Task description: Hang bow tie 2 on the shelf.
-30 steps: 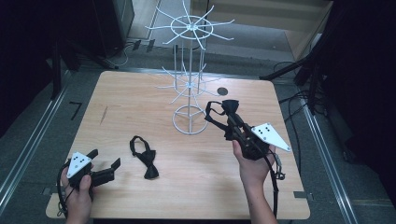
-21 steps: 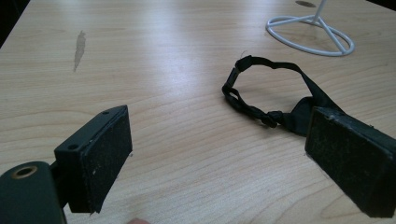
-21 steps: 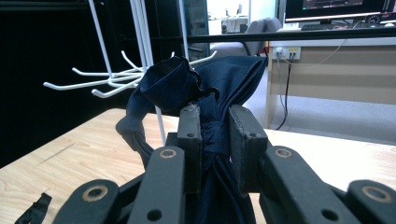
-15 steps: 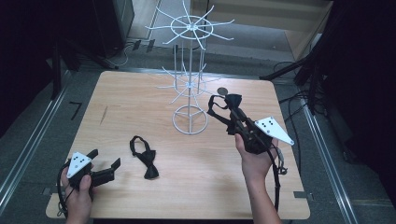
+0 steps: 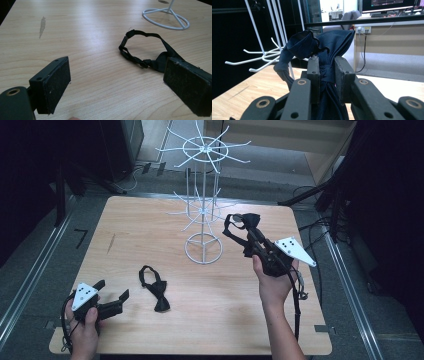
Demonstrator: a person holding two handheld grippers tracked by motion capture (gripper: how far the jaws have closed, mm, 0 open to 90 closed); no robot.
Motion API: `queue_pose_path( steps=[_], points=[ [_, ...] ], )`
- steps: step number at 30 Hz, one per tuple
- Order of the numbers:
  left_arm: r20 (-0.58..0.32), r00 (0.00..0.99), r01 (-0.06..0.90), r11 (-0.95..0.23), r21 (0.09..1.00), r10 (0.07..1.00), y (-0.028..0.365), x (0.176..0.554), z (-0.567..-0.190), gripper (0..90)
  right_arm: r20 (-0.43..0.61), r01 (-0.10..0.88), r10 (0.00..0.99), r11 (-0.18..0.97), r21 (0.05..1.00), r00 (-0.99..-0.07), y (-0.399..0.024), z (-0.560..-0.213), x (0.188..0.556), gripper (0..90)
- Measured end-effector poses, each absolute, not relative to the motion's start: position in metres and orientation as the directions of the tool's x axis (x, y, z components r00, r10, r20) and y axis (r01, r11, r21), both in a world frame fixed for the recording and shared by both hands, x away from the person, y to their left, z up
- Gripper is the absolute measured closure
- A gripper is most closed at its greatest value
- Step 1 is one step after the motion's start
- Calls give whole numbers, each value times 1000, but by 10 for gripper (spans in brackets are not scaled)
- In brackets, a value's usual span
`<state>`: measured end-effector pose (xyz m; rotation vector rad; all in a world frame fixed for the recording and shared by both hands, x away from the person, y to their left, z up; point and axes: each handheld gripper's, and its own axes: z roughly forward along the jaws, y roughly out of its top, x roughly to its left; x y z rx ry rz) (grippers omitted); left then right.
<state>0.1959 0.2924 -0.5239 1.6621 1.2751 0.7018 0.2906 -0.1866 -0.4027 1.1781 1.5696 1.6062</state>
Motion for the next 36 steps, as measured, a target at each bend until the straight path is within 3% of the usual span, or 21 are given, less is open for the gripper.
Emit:
queue_pose_path(
  steps=[36],
  points=[
    [-80,316,441,-72,895,945,292,196,-524,81,294,253,881,-209,945,-371,-177,-413,323,768]
  ],
)
